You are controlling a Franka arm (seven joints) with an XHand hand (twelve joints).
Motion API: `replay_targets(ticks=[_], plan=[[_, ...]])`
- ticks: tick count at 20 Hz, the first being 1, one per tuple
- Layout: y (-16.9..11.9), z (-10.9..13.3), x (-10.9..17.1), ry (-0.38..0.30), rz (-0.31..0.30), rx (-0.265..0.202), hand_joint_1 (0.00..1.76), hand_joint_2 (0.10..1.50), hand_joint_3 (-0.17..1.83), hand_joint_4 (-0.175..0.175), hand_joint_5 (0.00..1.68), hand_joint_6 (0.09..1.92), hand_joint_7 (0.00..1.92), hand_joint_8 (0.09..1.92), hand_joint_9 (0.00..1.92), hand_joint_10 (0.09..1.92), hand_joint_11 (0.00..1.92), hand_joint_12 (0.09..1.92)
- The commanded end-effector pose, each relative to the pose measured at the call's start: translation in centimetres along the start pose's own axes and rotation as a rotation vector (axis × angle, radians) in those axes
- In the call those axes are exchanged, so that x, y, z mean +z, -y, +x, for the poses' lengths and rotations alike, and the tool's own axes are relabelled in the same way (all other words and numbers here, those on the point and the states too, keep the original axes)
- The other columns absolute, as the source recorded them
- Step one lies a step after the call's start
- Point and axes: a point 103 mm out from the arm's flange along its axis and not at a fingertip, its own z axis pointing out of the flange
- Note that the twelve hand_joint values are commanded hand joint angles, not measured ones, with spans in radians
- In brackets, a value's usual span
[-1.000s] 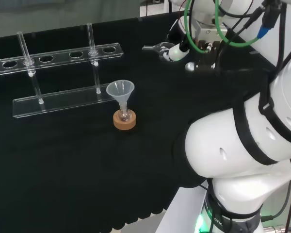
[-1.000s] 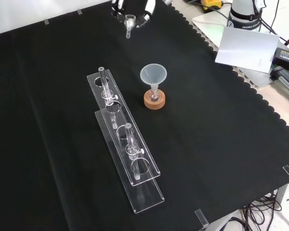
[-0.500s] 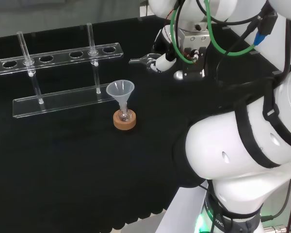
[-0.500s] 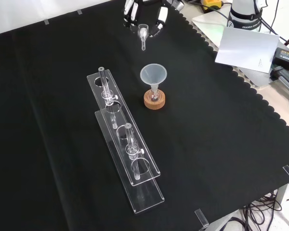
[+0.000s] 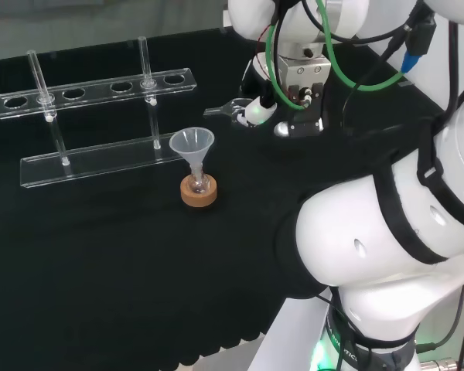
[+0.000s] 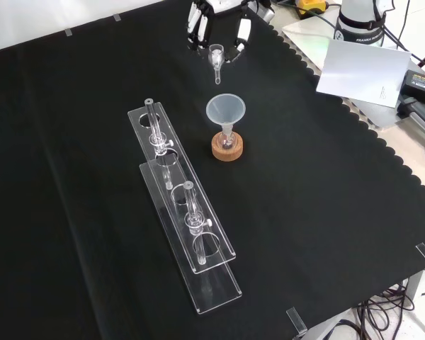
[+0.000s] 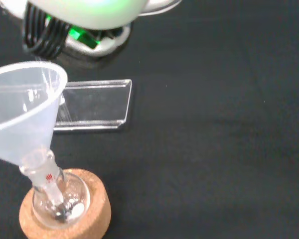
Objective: Pour all the NaCl from the weighing funnel into the round-bottom flask.
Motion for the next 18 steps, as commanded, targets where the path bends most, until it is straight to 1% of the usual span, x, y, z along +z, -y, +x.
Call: replay_targets(ticks=[1,5,10,11,12,18], plan=[[0.1,0.4,0.8,0.050,0.041,-0.008,1.15,0.62,0.59,0.175,1.50,0.21,0.86,0.62,1.28,0.14,1.09,0.86],[0.0,0.8,0.8,0.090,0.051,-0.021,1.15,0.62,0.59,0.175,1.50,0.21,0.85,0.62,1.28,0.13,1.10,0.86],[-0.3,1.3,0.6,0.115,0.054,-0.033,1.15,0.62,0.60,0.175,1.50,0.21,0.85,0.62,1.28,0.13,1.10,0.86],[-0.3,1.4,0.6,0.131,0.057,-0.036,1.15,0.62,0.60,0.175,1.50,0.21,0.85,0.62,1.28,0.13,1.10,0.86],[-0.3,1.4,0.7,0.148,0.060,-0.038,1.15,0.62,0.60,0.175,1.50,0.21,0.85,0.62,1.28,0.13,1.11,0.86],[-0.7,1.3,0.6,0.185,0.074,-0.042,1.15,0.62,0.60,0.175,1.52,0.18,0.85,0.62,1.28,0.11,1.14,0.83]])
